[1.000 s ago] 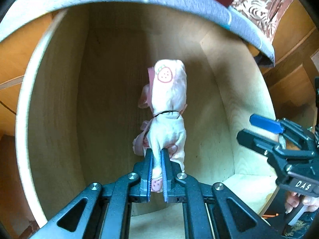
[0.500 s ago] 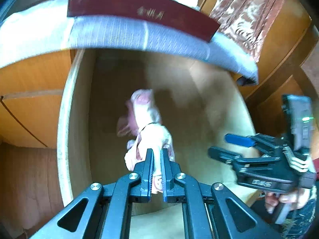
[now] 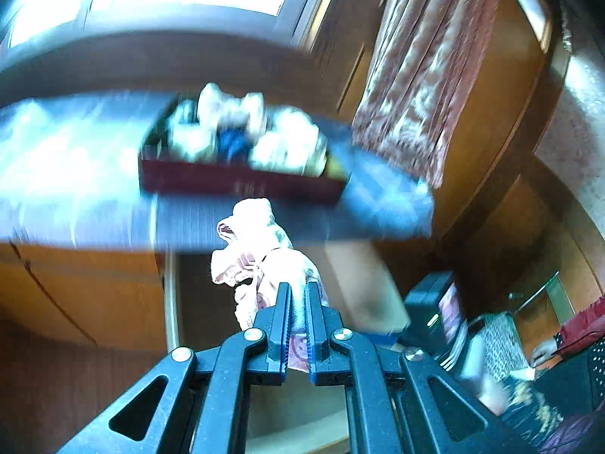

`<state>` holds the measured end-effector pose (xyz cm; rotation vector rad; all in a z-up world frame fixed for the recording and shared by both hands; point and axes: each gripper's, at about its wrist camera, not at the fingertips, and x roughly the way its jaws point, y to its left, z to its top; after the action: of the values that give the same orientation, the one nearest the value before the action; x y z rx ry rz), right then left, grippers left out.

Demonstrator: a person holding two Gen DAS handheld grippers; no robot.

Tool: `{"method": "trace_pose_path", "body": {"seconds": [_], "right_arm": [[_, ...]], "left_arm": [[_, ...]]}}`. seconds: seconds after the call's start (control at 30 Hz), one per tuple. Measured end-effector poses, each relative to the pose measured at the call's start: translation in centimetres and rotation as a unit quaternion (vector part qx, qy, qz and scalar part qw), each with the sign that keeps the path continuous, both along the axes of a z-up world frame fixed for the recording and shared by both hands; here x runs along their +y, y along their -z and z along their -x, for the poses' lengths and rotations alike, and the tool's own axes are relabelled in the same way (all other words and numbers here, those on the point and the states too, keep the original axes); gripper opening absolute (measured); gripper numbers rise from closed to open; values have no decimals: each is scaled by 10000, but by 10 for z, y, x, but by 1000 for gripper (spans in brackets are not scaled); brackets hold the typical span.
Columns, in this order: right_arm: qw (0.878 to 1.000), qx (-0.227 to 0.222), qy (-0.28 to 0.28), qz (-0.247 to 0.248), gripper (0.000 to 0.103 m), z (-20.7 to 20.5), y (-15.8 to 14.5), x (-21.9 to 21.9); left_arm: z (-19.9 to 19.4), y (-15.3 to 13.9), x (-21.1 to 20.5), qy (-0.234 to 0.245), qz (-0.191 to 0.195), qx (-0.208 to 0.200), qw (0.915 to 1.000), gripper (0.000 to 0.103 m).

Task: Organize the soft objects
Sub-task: 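Carry the strawberry socks over the gold box with the left gripper while the right returns over the drawer, then lower the strawberry socks into the gold box and open the left gripper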

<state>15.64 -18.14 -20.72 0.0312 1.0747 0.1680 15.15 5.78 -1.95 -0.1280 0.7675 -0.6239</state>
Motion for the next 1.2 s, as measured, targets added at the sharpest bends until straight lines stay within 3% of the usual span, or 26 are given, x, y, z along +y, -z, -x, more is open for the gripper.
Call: {"method": "trace_pose_path", "body": {"seconds": [0.27,0.5,0.63,0.83,1.0,1.2], "right_arm": [[9999,-6,-21,-99,62,-7,3,1],[9999,-23,-30,-102,63,-11,5,2],[10000,-15,-56,-47,63,-15,7,4],[9999,38,-148,-79,63,-25,8,7],[9997,70,-213,-121,63,-36,9,9],[9996,108,-197,-175,63,-42,11,7]], "left_arm": [[-39,-78,-12,-292,-171,-919,9952,5],[-106,-95,-36,-594,-475,-1281,9888,6],[-151,-79,-54,-552,-802,-1345,9861,6],[-202,-26,-73,-502,-1100,-807,9894,6],[-215,8,-84,-460,-1149,-510,9910,6],[-216,22,-88,-536,-1241,-386,9901,6]]}}
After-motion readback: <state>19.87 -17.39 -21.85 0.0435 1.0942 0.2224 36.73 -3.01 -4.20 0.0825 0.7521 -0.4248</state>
